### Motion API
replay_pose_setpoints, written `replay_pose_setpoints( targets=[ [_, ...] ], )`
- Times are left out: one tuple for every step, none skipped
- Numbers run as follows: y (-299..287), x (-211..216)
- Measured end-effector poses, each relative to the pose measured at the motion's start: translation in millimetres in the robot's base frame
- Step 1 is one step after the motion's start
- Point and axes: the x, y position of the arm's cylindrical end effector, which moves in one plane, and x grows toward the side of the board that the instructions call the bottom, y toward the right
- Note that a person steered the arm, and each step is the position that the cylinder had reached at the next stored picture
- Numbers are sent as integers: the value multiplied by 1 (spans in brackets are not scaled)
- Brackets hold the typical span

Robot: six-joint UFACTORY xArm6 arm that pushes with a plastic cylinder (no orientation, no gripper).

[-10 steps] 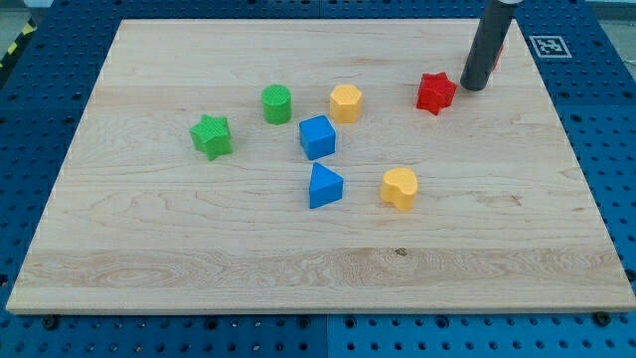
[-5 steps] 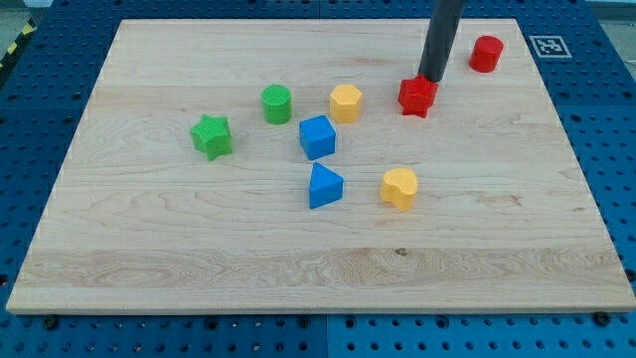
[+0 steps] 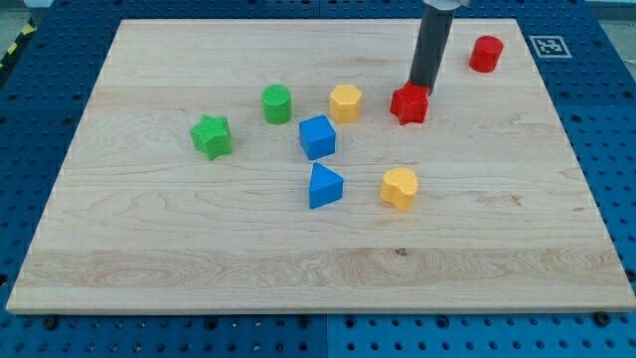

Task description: Push the red star above the yellow heart

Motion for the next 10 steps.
replay_pose_setpoints(
  targets=[
    [-3,11],
    [-14,11],
    [-27,11],
    [-48,11],
    [-52,11],
    [-49,17],
    [-48,36],
    [-42,53],
    [-36,54],
    [-24,8]
  ],
)
